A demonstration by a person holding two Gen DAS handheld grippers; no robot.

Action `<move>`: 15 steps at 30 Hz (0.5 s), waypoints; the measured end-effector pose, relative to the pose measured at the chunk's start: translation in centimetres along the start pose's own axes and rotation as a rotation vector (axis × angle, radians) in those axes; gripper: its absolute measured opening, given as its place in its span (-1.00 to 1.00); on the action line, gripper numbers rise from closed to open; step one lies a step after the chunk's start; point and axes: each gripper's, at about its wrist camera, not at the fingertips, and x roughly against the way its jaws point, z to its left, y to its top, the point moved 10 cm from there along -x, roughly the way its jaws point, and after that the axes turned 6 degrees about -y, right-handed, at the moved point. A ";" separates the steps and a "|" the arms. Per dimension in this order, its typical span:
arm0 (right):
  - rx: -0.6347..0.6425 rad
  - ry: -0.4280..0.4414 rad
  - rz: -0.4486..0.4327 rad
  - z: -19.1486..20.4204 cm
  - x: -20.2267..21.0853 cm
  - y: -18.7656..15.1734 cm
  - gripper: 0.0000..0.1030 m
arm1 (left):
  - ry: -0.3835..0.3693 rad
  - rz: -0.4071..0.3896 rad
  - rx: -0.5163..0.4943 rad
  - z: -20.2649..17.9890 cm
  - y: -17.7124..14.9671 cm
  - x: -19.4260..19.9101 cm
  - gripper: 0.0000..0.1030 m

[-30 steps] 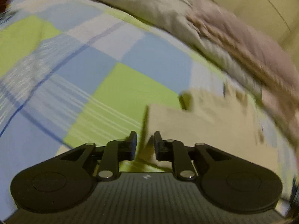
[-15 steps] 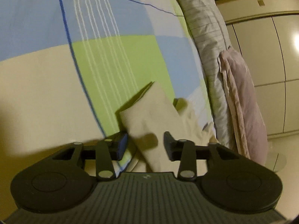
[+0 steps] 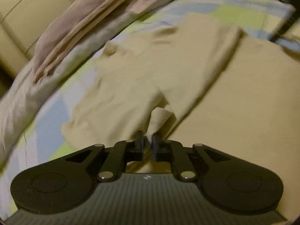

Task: Fold clothes
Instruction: 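Grasp the folded shirt edge with the left gripper and fold it over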

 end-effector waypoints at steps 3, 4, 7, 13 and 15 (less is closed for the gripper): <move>0.020 0.006 -0.018 0.2 0.2 0.6 -0.25 | -0.124 -0.039 0.280 2.1 0.6 1.2 -0.45; 0.025 0.010 -0.027 0.2 0.3 0.8 -0.25 | -0.188 -0.069 0.356 2.5 0.9 1.7 -0.40; 0.032 0.028 -0.080 0.8 1.0 2.5 -0.25 | -0.332 -0.164 0.522 3.7 1.7 4.2 -0.42; 0.054 0.129 -0.225 4.2 1.2 6.9 -0.26 | -0.232 -0.188 0.687 6.7 2.0 2.1 -0.54; 0.066 0.171 -0.266 5.6 0.2 8.2 -0.26 | -0.197 -0.134 0.753 7.0 1.1 -0.6 -0.54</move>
